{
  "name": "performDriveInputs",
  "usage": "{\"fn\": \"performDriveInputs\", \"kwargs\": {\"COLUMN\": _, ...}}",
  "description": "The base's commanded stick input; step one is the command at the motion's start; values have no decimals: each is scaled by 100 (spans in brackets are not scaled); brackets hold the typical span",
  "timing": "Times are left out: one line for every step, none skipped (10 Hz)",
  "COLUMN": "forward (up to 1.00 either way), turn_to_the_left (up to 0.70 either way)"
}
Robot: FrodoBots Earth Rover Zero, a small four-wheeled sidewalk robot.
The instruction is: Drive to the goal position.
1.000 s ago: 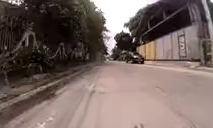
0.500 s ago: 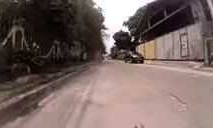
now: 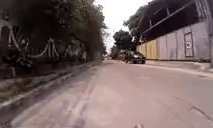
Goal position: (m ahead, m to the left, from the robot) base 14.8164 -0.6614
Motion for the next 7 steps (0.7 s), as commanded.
{"fn": "performDriveInputs", "kwargs": {"forward": 100, "turn_to_the_left": 0}}
{"fn": "performDriveInputs", "kwargs": {"forward": 100, "turn_to_the_left": 0}}
{"fn": "performDriveInputs", "kwargs": {"forward": 100, "turn_to_the_left": 0}}
{"fn": "performDriveInputs", "kwargs": {"forward": 100, "turn_to_the_left": 0}}
{"fn": "performDriveInputs", "kwargs": {"forward": 100, "turn_to_the_left": 0}}
{"fn": "performDriveInputs", "kwargs": {"forward": 100, "turn_to_the_left": 0}}
{"fn": "performDriveInputs", "kwargs": {"forward": 100, "turn_to_the_left": 0}}
